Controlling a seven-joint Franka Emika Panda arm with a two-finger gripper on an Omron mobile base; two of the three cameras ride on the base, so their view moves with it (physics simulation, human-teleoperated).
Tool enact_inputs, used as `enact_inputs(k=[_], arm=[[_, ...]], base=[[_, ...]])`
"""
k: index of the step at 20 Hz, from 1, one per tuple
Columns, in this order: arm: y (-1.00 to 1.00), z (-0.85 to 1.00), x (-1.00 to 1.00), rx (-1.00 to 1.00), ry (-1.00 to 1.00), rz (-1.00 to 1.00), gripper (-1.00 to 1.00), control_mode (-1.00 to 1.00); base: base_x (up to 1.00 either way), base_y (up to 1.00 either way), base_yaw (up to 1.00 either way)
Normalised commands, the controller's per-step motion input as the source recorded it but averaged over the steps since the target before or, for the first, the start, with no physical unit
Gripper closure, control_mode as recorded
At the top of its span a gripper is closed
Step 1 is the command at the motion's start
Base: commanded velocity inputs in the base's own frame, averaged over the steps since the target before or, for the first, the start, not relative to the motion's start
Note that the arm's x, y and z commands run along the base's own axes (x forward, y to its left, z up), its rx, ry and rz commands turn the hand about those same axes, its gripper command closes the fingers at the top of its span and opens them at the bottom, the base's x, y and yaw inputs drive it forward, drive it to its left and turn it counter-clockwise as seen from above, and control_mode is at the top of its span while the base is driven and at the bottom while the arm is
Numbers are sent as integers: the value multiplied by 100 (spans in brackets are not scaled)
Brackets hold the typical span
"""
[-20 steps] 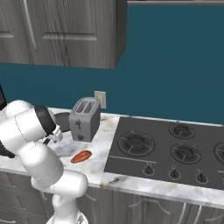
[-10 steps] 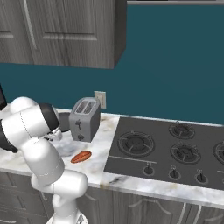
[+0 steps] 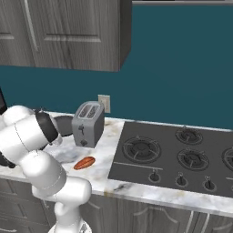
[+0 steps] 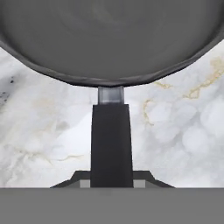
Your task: Place both pans onto different burners. Then place the sweet potato and the fish on different pans.
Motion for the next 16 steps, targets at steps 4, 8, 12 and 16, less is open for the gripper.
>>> enact_inputs(k=[4, 8, 12, 16], arm=[[0, 62, -37, 2, -1, 0, 100, -100], [4, 73, -42, 5, 0, 0, 100, -100], [4, 77, -41, 2, 0, 1, 100, -100], [0, 71, -53, 0, -3, 0, 100, -100]], base=[[0, 0, 0], [0, 0, 0], [0, 0, 0], [0, 0, 0]])
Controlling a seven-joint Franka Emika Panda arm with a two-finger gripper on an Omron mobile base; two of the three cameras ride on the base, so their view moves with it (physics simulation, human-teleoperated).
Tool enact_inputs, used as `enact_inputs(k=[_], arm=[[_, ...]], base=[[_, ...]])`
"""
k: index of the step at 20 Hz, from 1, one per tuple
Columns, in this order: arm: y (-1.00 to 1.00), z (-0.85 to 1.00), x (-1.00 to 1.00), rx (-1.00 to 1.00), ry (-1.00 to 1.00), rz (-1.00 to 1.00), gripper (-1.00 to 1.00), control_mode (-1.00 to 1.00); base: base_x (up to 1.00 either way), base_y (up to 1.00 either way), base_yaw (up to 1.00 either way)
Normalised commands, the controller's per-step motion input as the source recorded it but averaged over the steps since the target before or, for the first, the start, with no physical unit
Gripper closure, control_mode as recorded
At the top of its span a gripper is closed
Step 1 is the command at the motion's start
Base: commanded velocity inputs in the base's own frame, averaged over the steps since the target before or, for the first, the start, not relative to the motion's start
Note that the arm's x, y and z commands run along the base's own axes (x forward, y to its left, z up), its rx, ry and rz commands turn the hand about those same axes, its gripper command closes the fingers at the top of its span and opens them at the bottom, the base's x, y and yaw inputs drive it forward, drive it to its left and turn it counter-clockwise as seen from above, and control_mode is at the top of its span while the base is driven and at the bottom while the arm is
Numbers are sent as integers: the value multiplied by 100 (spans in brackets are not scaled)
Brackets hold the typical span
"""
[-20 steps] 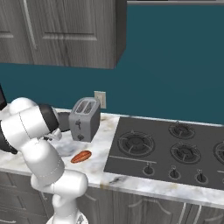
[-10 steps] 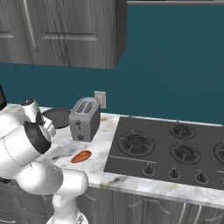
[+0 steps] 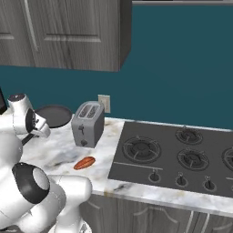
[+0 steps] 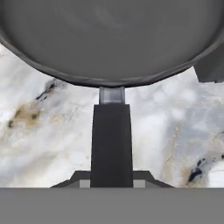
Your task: Place both pans onto different burners. Then place the sweet potato and the fish on different pans.
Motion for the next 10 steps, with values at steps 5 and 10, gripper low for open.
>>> enact_inputs(k=[5, 10], arm=[[-2, 74, -66, 0, -3, 0, 100, -100], [-15, 61, -81, 0, -4, 0, 100, -100]], base=[[0, 0, 0], [0, 0, 0]])
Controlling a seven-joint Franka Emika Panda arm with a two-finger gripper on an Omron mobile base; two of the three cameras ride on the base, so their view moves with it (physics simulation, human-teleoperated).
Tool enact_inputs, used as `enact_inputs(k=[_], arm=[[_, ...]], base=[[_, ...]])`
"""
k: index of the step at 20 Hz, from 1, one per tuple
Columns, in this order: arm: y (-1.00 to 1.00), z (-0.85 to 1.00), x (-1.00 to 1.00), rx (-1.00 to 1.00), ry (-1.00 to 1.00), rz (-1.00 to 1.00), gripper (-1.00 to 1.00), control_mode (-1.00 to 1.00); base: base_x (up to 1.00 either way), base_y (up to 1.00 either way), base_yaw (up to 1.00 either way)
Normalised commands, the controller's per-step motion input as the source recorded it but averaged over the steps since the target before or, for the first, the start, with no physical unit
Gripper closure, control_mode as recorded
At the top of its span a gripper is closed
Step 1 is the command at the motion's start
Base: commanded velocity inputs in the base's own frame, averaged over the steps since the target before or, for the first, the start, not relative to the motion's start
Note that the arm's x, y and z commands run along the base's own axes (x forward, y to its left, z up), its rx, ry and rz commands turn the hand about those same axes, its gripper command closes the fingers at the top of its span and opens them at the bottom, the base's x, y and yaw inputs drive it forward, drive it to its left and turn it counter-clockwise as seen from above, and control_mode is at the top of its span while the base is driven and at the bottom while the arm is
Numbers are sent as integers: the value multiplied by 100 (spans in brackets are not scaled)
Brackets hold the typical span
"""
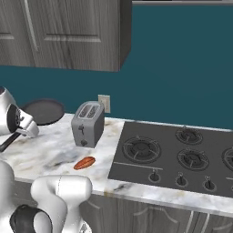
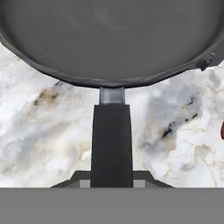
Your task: Place both pans onto different burners. Then place the sweet potato and the fish on different pans.
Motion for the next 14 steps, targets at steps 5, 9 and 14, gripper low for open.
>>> enact_inputs(k=[5, 9, 14], arm=[[-36, 54, -73, 0, -2, 0, 100, -100], [-56, 40, -48, 0, 0, -2, 100, -100], [-72, 33, -42, 0, 0, -6, 100, -100]], base=[[0, 0, 0], [0, 0, 0], [0, 0, 0]])
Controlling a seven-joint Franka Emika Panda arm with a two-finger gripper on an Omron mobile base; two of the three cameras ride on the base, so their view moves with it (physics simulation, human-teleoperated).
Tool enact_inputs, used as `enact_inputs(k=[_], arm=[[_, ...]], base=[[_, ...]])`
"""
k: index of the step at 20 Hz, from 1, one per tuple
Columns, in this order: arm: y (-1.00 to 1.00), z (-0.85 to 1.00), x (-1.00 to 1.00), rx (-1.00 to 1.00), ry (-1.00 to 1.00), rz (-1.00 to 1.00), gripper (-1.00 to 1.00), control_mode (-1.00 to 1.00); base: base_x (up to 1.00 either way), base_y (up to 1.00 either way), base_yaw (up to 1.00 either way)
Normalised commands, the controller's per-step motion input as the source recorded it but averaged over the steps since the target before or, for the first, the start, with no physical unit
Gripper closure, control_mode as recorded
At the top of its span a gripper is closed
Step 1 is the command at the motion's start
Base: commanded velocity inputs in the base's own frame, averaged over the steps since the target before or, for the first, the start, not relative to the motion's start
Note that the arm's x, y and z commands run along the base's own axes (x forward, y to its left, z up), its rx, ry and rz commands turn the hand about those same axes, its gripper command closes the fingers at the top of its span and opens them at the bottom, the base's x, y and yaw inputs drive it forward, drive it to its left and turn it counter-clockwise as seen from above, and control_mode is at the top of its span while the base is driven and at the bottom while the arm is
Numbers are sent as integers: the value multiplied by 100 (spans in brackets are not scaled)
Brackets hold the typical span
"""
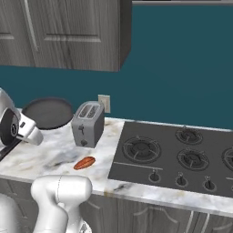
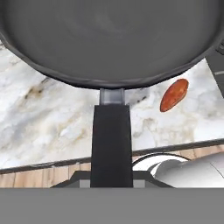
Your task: Place both pans onto different burners. Then place the sweet potato and the fish on different pans.
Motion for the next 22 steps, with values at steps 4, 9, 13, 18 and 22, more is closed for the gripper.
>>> enact_inputs(k=[4, 9, 13, 18, 22], arm=[[-83, 21, -48, 0, 0, -7, 100, -100], [-74, 3, -21, 0, 0, -2, 100, -100], [-71, 0, 0, 0, 0, 0, 100, -100], [-65, 0, 2, 0, 0, 0, 100, -100], [-55, -9, 16, 0, 2, 0, 100, -100]], base=[[0, 0, 0], [0, 0, 0], [0, 0, 0], [0, 0, 0], [0, 0, 0]])
